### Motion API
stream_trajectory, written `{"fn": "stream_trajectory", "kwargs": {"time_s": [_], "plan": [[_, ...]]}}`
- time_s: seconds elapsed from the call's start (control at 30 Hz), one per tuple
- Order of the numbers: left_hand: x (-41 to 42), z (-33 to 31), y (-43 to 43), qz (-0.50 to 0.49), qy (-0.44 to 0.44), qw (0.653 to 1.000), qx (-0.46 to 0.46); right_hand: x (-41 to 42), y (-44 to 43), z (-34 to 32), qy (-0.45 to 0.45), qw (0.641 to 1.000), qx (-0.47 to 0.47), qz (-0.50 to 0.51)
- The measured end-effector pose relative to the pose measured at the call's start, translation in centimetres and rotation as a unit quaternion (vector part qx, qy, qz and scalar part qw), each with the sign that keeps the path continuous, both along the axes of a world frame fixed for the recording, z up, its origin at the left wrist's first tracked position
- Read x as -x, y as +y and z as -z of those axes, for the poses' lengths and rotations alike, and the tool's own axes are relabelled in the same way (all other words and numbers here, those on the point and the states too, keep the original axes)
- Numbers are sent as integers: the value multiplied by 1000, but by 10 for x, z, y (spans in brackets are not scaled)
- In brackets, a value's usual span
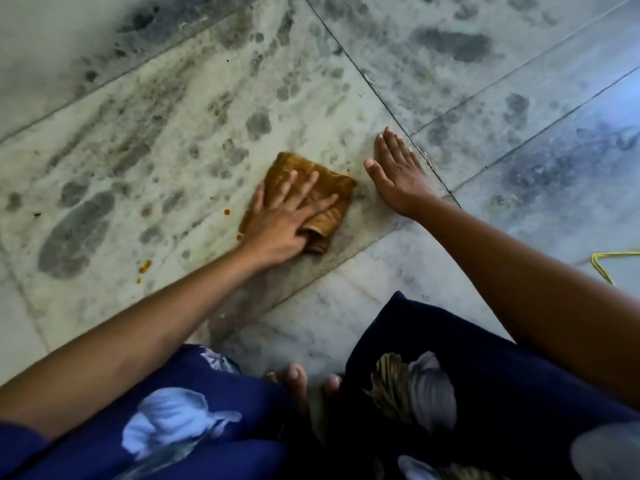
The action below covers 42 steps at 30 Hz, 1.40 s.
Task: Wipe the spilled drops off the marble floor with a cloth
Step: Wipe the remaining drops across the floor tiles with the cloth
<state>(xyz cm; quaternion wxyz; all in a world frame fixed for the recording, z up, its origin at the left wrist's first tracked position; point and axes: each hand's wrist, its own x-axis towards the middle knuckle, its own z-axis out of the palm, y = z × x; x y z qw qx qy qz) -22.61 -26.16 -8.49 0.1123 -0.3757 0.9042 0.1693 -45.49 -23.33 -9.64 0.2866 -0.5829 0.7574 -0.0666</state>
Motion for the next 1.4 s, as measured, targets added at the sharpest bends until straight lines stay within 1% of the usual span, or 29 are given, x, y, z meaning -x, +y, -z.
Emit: {"fn": "stream_trajectory", "kwargs": {"time_s": [0.03,0.1,0.17,0.23,0.27,0.37,0.47,0.53,0.6,0.67,0.73,0.77,0.83,0.9,1.0,1.07,1.13,1.17,1.3,1.33,1.4], "plan": [[-12,1,-12,-13,-10,1000,13,-1,4,-1,2,1000,1,-7],[-23,0,-45,-79,-27,996,19,-3,10,-1,5,1000,4,-14],[-12,-2,-73,-156,-34,987,-5,-3,12,-2,10,1000,2,-18],[19,-5,-78,-183,-38,982,-17,-3,12,-2,19,1000,-3,-23],[35,-6,-70,-171,-39,984,-18,-3,12,-2,22,999,-3,-25],[64,-2,-10,-79,-41,996,-3,-4,11,0,19,1000,12,-11],[42,0,50,-4,-20,1000,16,-4,11,3,19,1000,19,0],[13,3,57,18,-23,999,24,-5,12,5,23,999,22,-3],[-12,5,36,-15,-33,999,35,-8,12,7,21,999,26,1],[-23,5,1,-95,-41,994,38,-14,14,7,22,999,30,-4],[-17,2,-33,-176,-38,983,32,-22,14,6,24,999,38,-27],[-8,0,-43,-196,-34,979,31,-26,13,5,22,998,41,-37],[14,-3,-40,-180,-41,982,38,-31,8,3,10,998,48,-42],[23,-1,-7,-118,-44,991,49,-36,-1,1,2,997,64,-31],[-2,7,55,-27,-16,998,59,-43,-14,-1,-5,997,69,-24],[-32,11,78,-22,1,998,64,-50,-18,-1,9,997,60,-55],[-58,12,69,-47,-13,996,80,-57,-18,3,22,994,57,-96],[-66,12,56,-75,-27,994,81,-62,-17,5,22,992,57,-113],[-62,-1,-4,-230,-48,971,52,-74,-16,13,23,987,53,-148],[-56,-2,-6,-246,-54,967,46,-74,-17,13,30,986,55,-154],[-42,-3,14,-220,-61,973,34,-71,-17,13,42,984,60,-162]]}}
